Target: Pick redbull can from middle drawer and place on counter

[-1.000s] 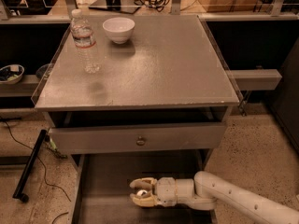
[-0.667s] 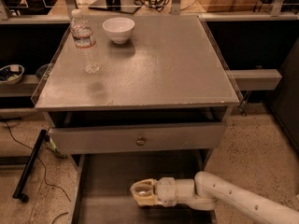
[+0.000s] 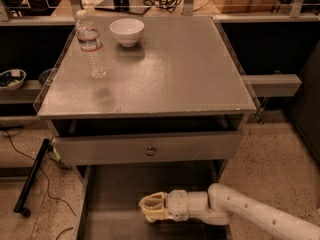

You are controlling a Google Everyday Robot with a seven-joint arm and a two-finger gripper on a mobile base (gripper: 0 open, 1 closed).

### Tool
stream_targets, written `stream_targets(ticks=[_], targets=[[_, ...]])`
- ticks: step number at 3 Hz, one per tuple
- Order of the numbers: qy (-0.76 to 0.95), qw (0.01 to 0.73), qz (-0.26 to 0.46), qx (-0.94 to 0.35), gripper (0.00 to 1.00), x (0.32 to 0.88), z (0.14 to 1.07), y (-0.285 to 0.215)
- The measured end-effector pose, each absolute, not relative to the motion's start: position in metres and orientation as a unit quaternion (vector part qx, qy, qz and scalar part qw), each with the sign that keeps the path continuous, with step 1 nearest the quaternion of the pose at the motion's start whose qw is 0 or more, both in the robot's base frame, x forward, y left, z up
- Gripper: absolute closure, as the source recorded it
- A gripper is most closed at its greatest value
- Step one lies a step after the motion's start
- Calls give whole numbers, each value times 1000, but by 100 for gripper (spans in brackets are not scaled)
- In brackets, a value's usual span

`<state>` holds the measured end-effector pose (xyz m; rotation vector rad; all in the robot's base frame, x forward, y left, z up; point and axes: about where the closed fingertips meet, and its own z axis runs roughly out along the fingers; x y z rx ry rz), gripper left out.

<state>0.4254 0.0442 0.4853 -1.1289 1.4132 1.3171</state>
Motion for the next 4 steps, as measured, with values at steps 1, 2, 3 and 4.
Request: stream_targets(ticks=[1,2,3,4], targets=[[569,434,535,-449,100,426,491,43],[574,407,583,-407,100,433,504,36],[561,384,638,-362,100,453,538,29],[561,384,638,-362,100,453,538,29]])
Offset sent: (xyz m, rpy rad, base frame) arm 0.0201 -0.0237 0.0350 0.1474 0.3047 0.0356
